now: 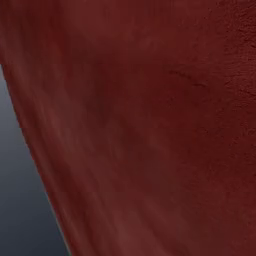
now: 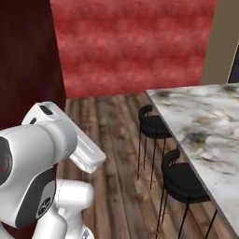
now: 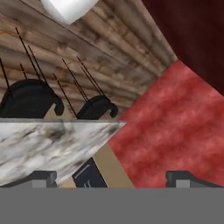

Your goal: Pick the jar and candle from the dining table and place them in the open cabinet. Close the cabinet after placing the objects.

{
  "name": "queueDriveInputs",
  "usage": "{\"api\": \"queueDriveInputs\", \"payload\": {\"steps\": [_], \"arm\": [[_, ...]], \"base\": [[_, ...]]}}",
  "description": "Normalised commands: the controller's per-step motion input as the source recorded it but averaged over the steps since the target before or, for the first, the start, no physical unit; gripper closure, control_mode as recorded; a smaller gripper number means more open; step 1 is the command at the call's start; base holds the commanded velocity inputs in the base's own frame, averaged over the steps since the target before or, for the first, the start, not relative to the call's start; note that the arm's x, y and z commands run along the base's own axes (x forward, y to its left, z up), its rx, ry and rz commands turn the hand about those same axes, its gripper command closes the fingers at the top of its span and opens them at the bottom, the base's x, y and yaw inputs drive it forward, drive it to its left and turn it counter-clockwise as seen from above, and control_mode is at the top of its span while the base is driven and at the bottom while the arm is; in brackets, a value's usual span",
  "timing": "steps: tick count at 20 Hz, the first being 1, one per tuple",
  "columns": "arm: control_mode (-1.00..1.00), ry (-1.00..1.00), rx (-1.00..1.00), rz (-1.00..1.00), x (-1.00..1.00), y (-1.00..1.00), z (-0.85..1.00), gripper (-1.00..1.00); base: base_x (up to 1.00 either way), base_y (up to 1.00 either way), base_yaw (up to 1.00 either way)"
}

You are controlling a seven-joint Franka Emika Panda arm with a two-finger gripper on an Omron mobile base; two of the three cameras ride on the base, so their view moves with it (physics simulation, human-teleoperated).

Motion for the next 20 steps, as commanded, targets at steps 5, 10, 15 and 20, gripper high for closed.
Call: {"api": "queueDriveInputs", "payload": {"steps": [5, 10, 15, 20], "arm": [[1.00, 0.00, 0.00, 0.00, 0.00, 0.00, 0.00, -1.00], [1.00, 0.00, 0.00, 0.00, 0.00, 0.00, 0.00, -1.00], [1.00, 0.00, 0.00, 0.00, 0.00, 0.00, 0.00, -1.00], [1.00, 0.00, 0.00, 0.00, 0.00, 0.00, 0.00, -1.00]], "base": [[0.84, 0.66, -0.41], [0.84, 0.66, -0.40], [0.85, 0.66, -0.40], [0.92, 0.72, -0.37]]}}
